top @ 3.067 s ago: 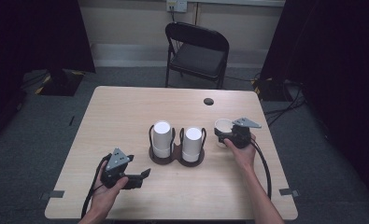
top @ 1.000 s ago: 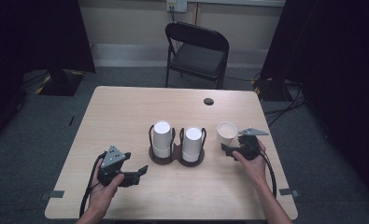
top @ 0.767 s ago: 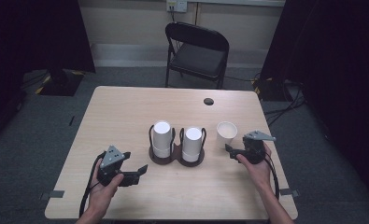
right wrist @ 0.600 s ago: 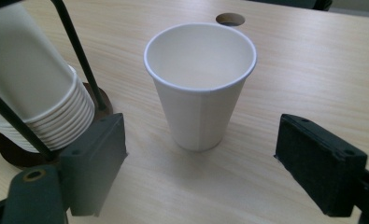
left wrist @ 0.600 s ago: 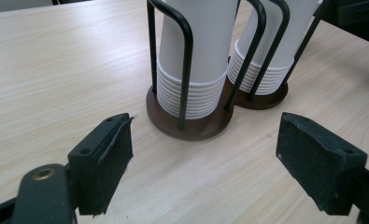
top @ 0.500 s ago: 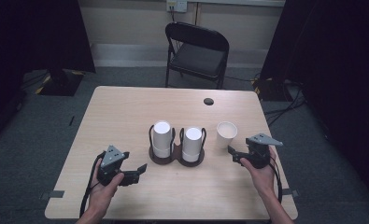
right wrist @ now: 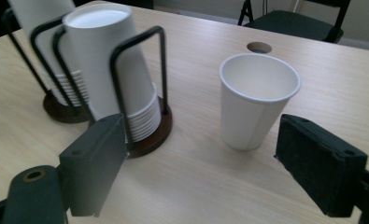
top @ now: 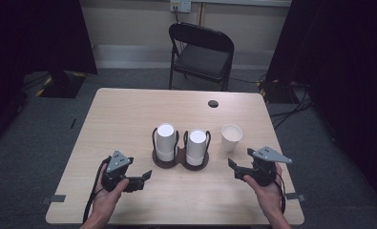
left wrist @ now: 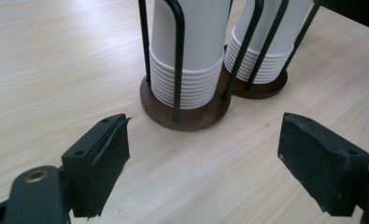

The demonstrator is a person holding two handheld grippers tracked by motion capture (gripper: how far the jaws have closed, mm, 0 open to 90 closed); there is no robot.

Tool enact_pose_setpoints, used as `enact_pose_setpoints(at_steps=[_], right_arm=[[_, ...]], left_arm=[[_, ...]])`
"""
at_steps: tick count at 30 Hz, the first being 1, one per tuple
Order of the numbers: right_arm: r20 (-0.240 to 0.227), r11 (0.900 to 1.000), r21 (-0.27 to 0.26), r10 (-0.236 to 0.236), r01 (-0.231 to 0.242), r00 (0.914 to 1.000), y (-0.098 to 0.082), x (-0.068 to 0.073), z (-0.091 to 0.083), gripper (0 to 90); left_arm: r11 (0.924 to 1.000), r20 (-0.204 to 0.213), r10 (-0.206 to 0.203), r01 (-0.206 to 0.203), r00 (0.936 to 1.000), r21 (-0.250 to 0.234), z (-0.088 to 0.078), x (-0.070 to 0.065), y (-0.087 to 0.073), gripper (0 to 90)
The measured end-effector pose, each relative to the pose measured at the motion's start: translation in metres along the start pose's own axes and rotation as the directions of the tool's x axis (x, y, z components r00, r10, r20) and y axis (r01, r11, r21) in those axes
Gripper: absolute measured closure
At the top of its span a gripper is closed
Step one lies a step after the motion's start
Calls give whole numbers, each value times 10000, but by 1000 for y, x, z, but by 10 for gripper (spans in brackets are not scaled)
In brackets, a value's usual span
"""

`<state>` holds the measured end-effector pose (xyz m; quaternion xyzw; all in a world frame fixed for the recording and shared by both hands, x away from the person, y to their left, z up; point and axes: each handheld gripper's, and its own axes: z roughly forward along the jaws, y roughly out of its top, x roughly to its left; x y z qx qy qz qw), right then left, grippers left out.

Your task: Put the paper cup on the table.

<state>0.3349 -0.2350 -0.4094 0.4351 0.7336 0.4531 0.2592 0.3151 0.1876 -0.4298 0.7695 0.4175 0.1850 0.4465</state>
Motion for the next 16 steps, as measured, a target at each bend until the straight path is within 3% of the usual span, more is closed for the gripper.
enact_pose_setpoints(at_steps=[3, 7, 9, 11, 14, 16], right_arm=[[-333, 10000, 80, -38, 41, 9994, 0, 9, -6, 158], [-286, 10000, -65, 66, -68, 9996, -9, 17, -9, 158], [-92, 9999, 32, -121, 121, 9999, -14, 18, -9, 159], [-199, 9997, 194, 121, -117, 9997, -19, 16, -9, 159], [-57, 9998, 182, -74, 75, 10000, -21, 14, -11, 159], [-55, 9998, 172, 53, -52, 10000, -22, 11, -11, 159]], left_arm=[[10000, 39, 37, -37, 10000, 26, 1, -1, 0, 166], [10000, 19, 58, -58, 10000, 5, 2, 0, -1, 165], [10000, 79, -37, 37, 10000, 56, 3, 0, -3, 166], [9999, 35, 50, -50, 10000, 105, 4, -1, -4, 166], [9999, 87, 128, -129, 9999, 112, 5, -3, -4, 166], [9996, 40, 235, -235, 9997, 130, 5, -4, -3, 166]])
